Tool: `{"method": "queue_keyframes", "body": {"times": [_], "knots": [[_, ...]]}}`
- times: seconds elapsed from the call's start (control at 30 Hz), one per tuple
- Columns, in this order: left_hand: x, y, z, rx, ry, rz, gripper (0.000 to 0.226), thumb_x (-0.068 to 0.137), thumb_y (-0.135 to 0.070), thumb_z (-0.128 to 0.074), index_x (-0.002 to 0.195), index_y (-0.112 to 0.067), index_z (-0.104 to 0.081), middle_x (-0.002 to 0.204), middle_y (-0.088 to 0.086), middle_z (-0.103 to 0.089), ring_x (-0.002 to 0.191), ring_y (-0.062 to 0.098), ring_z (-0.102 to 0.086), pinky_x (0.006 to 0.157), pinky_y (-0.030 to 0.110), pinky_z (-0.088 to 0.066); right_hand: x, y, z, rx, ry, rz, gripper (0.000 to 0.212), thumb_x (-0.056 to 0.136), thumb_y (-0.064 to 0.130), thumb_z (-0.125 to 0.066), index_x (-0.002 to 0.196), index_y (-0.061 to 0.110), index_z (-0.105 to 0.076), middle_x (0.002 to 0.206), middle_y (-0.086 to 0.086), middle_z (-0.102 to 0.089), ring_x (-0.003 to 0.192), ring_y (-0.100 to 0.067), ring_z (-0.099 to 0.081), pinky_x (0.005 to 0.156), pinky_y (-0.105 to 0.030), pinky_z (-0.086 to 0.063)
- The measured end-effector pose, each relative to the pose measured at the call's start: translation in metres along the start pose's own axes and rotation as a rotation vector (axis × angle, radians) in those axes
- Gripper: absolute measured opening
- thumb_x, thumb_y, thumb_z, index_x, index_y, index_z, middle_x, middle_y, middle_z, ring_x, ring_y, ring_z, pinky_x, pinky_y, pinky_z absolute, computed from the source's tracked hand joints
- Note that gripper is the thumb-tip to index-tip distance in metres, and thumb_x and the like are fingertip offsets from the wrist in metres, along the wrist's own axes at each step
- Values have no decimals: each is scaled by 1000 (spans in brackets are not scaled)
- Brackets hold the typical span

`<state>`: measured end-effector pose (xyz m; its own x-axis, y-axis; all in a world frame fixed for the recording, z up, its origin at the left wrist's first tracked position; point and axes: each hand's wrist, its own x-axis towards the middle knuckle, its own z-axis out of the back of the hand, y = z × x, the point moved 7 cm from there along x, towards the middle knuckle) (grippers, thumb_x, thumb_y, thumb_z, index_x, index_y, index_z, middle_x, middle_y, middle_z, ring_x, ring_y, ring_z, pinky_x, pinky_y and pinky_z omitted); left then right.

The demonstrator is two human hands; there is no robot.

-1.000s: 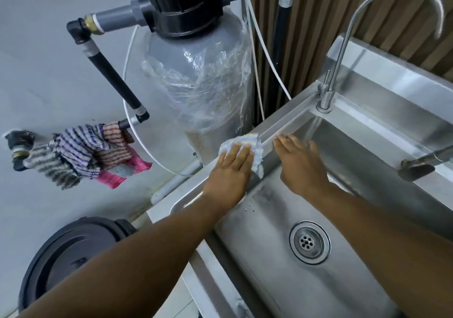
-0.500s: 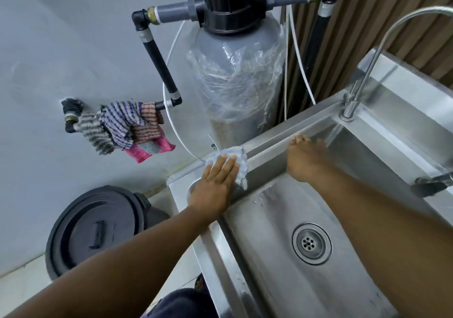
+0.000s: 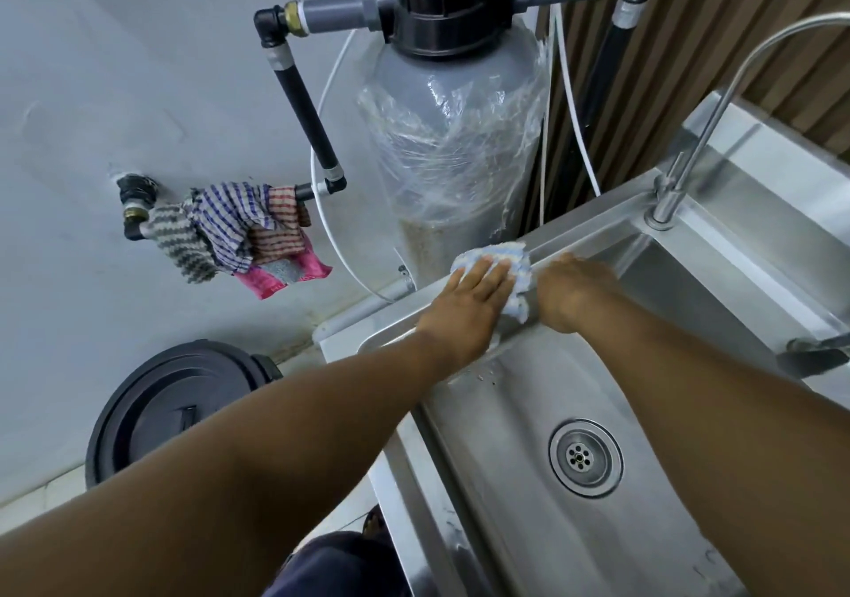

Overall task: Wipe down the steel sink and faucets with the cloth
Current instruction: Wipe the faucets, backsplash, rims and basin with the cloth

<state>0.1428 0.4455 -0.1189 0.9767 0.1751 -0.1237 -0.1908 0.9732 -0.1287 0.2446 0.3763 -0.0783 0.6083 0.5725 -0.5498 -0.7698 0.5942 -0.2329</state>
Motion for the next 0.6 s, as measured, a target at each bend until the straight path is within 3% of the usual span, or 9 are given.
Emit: {"method": "queue_keyframes", "body": {"times": [0.07, 0.13, 0.2, 0.37, 0.6], "knots": [[-36, 18, -3, -19, 0, 4, 87, 87, -30, -69, 156, -10, -21, 165, 11, -13, 152, 34, -5, 123, 48, -5, -1, 0, -1, 14, -9, 1, 50, 94, 24, -53, 143, 14, -48, 147, -11, -43, 134, -28, -44, 106, -39, -37], [-70, 33, -15, 20, 37, 22, 74, 96, -27, -52, 158, -13, -12, 165, 6, -3, 152, 29, 6, 124, 43, 2, -2, 0, -3, 19, -22, 8, 52, 94, 22, -53, 144, 12, -46, 148, -12, -40, 134, -30, -42, 108, -40, -35], [-87, 42, -20, 40, 5, 35, 64, 99, -23, -36, 158, -15, -12, 166, 5, -3, 150, 26, 10, 124, 44, -1, -2, -2, -6, 33, -18, 8, 55, 94, 22, -53, 146, 10, -43, 152, -14, -36, 137, -31, -39, 111, -42, -34], [-38, 21, -9, 23, 36, -28, 74, 95, -18, -53, 157, -12, -13, 166, 8, -6, 152, 31, 4, 122, 46, 2, 1, -2, -8, 70, 9, 7, 61, 94, 25, -54, 150, 9, -37, 156, -15, -30, 141, -32, -34, 114, -43, -34], [66, -20, -2, 38, 106, -103, 81, 94, -37, -57, 159, -15, -12, 167, 6, -4, 153, 28, 6, 122, 47, 0, 7, -1, -10, 56, 26, -40, 72, 95, 31, -55, 157, 12, -23, 162, -11, -23, 147, -28, -27, 116, -45, -25]]}}
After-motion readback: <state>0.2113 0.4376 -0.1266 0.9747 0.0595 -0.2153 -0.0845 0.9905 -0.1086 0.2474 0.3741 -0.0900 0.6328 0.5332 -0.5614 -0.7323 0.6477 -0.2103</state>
